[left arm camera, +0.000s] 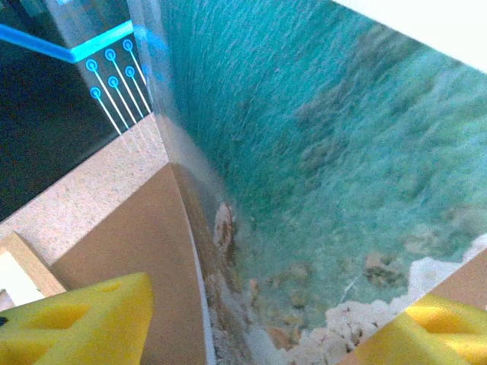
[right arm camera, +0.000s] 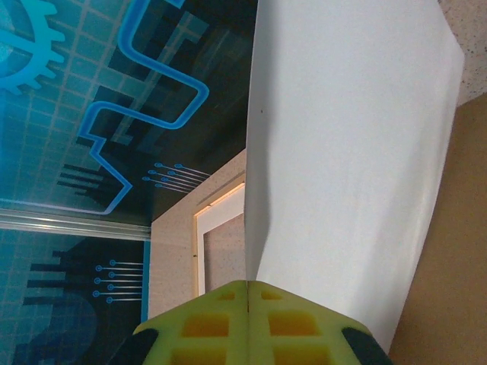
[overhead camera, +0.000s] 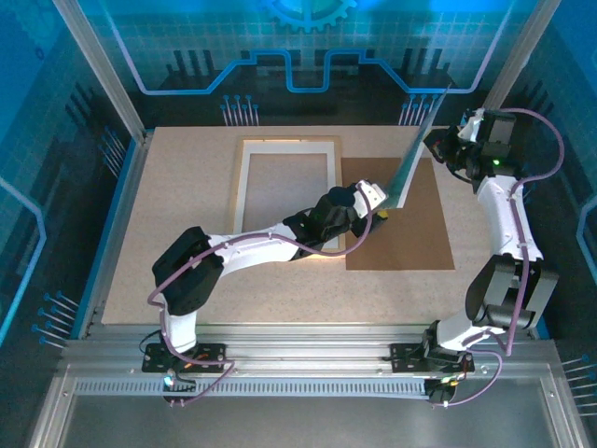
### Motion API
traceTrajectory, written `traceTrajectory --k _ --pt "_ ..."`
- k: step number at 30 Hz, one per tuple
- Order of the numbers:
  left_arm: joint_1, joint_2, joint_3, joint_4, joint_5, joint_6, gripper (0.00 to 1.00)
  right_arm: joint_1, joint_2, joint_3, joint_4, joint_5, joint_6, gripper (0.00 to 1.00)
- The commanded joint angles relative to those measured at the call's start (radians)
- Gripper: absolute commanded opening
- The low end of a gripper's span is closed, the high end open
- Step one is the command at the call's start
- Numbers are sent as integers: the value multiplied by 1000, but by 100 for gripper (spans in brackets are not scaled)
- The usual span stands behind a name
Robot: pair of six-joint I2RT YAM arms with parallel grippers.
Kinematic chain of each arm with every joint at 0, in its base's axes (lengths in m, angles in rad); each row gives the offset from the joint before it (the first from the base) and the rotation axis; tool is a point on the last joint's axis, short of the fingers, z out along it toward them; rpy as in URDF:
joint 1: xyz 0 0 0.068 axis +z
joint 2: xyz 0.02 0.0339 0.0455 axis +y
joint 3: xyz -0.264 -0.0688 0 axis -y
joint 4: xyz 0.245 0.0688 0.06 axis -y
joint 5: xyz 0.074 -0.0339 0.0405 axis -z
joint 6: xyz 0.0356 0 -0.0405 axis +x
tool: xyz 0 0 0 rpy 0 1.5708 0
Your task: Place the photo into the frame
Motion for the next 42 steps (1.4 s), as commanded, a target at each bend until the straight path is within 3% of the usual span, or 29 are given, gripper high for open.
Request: traceTrajectory --k 1,9,16,24,30,36,42 --pt "-4 -7 18 22 41 -8 62 12 -29 -16 29 -21 0 0" --pt "-17 -11 9 41 72 -25 47 19 -40 -15 29 -20 5 2" --pt "-22 -24 16 17 83 -37 18 18 -53 -3 30 -20 12 21" --pt "-9 -63 48 -60 32 -121 1 15 -50 78 5 -22 0 46" --pt "70 -142 70 -156 20 -289 0 4 -82 88 21 -13 1 48" --pt "154 -217 37 -153 37 -498 0 6 -131 -10 152 -67 58 48" --pt "244 -242 7 -182 52 -767 0 46 -167 -57 166 -75 22 47"
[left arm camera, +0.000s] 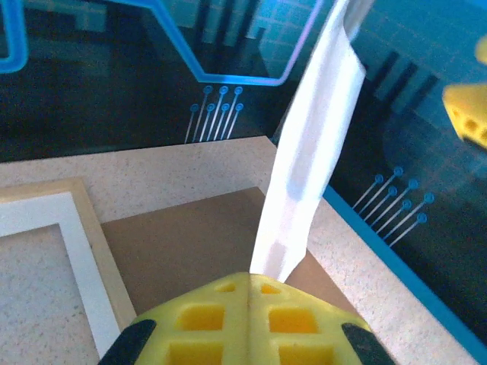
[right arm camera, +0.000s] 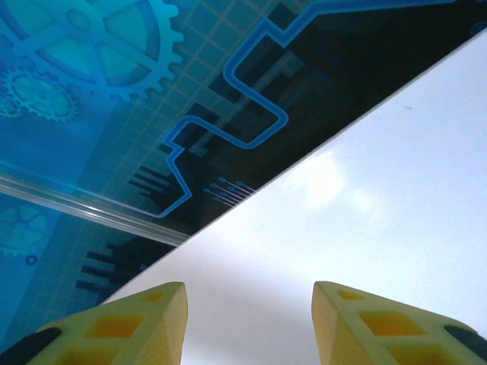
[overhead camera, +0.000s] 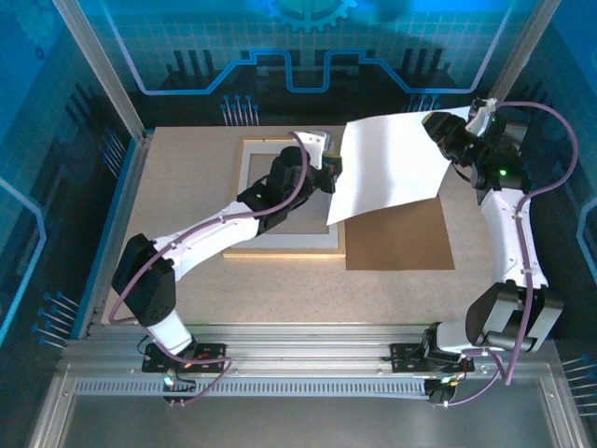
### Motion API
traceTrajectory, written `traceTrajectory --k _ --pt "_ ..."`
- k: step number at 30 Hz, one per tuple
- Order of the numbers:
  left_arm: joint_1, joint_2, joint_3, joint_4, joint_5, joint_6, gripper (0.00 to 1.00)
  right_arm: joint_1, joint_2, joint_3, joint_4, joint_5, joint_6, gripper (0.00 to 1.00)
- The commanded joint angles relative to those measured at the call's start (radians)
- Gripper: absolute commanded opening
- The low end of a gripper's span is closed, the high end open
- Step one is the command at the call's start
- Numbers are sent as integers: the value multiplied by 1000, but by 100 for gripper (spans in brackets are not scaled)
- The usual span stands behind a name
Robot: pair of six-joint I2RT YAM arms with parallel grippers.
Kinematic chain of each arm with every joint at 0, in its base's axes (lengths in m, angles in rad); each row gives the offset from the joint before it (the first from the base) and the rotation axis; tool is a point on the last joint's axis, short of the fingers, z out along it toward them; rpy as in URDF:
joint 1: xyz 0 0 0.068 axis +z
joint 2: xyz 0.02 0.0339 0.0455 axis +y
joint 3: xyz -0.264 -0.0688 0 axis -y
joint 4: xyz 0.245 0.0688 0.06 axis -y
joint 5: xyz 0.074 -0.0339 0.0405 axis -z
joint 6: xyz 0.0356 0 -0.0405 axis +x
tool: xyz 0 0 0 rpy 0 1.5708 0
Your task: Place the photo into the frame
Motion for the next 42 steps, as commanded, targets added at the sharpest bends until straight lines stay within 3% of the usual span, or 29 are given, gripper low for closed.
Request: traceTrajectory --k 1,8,14,16,25,32,42 --pt "42 -31 -39 -17 4 -226 0 47 -33 -21 29 -24 -32 47" --pt "112 -61 -217 50 -98 -485 0 151 -34 -113 -15 -6 -103 47" --pt "118 -90 -330 81 -179 -561 0 235 -68 -273 -5 57 -108 49" --pt "119 -97 -355 89 -192 -581 0 263 -84 -340 6 99 -91 55" --pt "118 -133 -483 140 -210 -692 0 363 -142 -679 141 204 115 71" --pt "111 -200 -564 164 -260 -745 0 495 -137 -792 225 289 242 81" --pt "100 -217 -599 161 -254 -797 0 608 -63 -913 523 369 423 83"
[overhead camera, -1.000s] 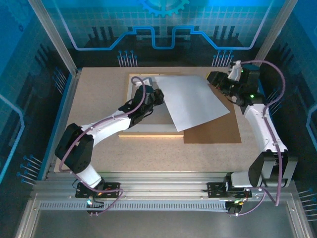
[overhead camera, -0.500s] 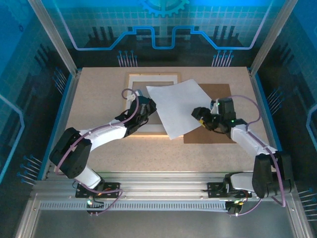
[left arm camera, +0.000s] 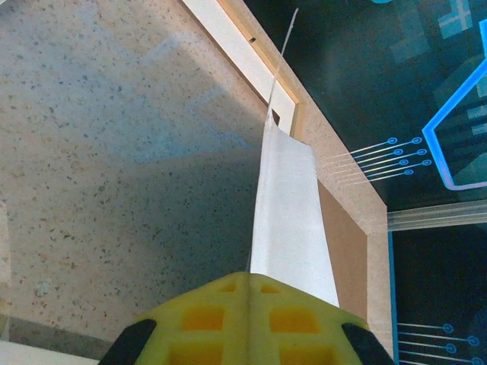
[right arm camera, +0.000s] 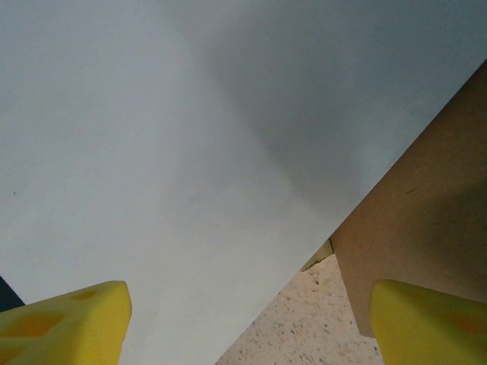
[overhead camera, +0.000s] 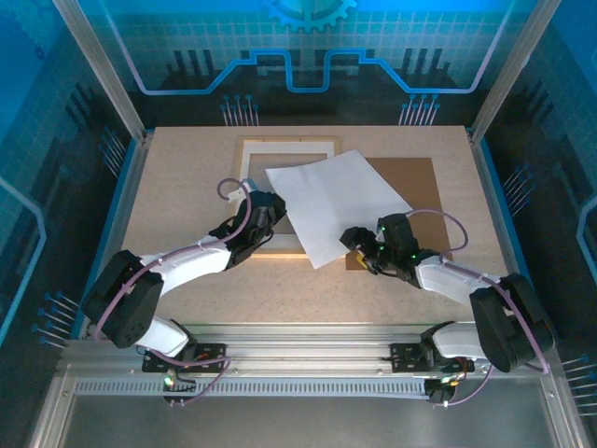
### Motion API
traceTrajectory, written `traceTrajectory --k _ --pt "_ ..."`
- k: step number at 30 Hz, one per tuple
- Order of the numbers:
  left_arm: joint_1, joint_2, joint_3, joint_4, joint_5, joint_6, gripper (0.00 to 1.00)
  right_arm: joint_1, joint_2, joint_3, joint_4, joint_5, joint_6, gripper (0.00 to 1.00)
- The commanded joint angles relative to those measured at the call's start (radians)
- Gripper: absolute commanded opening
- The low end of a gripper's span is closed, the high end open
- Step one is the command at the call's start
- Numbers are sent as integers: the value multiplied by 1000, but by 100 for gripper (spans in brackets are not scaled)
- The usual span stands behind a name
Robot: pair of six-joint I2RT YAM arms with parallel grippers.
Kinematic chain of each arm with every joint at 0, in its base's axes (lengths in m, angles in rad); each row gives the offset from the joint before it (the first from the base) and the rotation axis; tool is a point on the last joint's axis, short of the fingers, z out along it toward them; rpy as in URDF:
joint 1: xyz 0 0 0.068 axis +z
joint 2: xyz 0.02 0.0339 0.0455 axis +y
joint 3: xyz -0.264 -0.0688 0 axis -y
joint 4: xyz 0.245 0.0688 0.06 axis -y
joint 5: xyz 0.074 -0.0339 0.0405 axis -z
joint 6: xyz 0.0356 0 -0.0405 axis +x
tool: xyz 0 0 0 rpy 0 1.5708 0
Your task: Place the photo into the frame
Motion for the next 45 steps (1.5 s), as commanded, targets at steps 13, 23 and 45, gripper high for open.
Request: traceTrajectory --k 13,23,45 --pt "-21 -61 -32 10 -37 -48 0 28 123 -87 415 69 184 83" --pt "-23 -71 -31 5 -39 -59 0 45 136 -95 426 90 199 84" --pt "-54 -124 -100 -59 -38 -116 0 -3 244 -68 736 137 178 76"
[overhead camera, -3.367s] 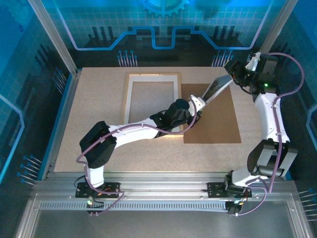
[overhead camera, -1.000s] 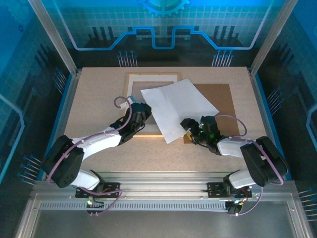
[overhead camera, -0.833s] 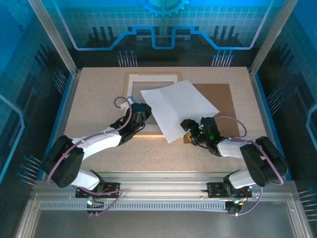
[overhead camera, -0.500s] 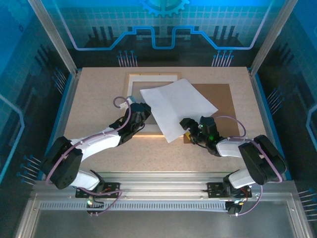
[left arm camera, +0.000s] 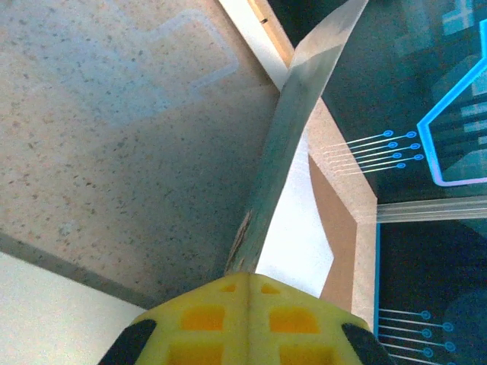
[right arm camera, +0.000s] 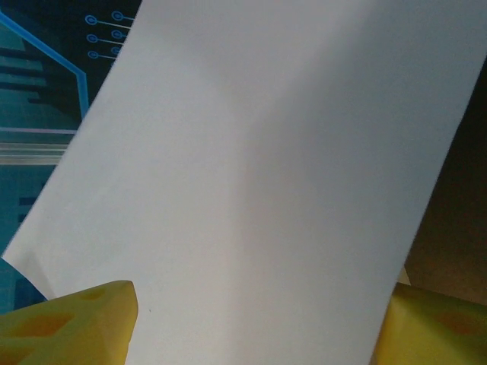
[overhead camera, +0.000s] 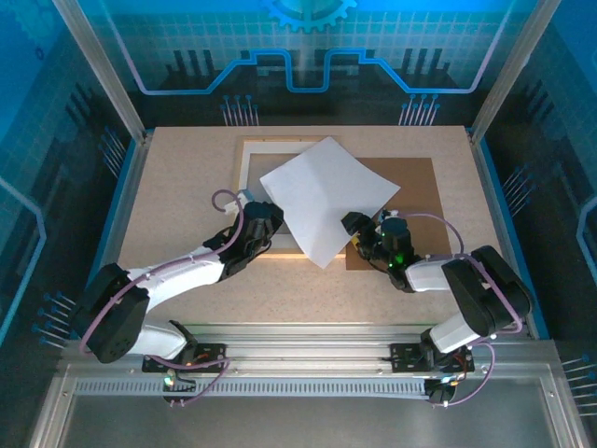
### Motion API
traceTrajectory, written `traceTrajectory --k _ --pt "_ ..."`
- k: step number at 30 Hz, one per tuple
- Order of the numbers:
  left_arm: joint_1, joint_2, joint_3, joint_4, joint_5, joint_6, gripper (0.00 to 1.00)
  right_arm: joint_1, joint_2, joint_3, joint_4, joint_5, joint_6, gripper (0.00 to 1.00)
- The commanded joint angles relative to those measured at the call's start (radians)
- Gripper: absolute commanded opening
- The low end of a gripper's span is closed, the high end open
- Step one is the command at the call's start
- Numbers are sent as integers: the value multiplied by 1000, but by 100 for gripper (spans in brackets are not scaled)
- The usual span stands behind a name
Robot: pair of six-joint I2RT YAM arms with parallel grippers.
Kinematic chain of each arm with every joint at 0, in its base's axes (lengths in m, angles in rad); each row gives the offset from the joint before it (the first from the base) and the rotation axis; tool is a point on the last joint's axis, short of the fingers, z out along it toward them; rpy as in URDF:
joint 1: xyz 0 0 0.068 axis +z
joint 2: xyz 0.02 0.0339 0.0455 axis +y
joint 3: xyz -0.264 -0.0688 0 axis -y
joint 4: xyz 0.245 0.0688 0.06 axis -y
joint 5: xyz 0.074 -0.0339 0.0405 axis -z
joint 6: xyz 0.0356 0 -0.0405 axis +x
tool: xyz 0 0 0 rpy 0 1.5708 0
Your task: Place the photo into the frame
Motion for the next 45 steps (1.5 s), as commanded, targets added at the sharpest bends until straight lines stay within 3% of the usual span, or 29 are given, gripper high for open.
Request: traceTrajectory --k 1,12,15,21,28,31,35,45 --pt "-9 -20 -21 -15 -21 -22 0 -7 34 22 86 12 9 74" --pt "-12 -27 -32 -31 -37 -34 3 -8 92 22 162 21 34 26" --pt "-11 -33 -35 -38 -44 -36 10 -10 81 23 140 25 17 23" --pt "-10 -67 -49 -63 -72 -18 39 -12 -12 48 -20 42 -71 10" --pt "35 -147 -76 -180 -93 18 96 -24 -172 133 -308 73 -231 0" --pt "102 -184 -86 -219 -53 67 99 -39 -211 202 -420 45 -311 0" --pt "243 -203 -99 -230 81 143 99 -62 -204 332 -543 -54 -403 0" --pt "566 -183 -114 -266 303 252 99 -45 -34 806 -804 -327 -557 0"
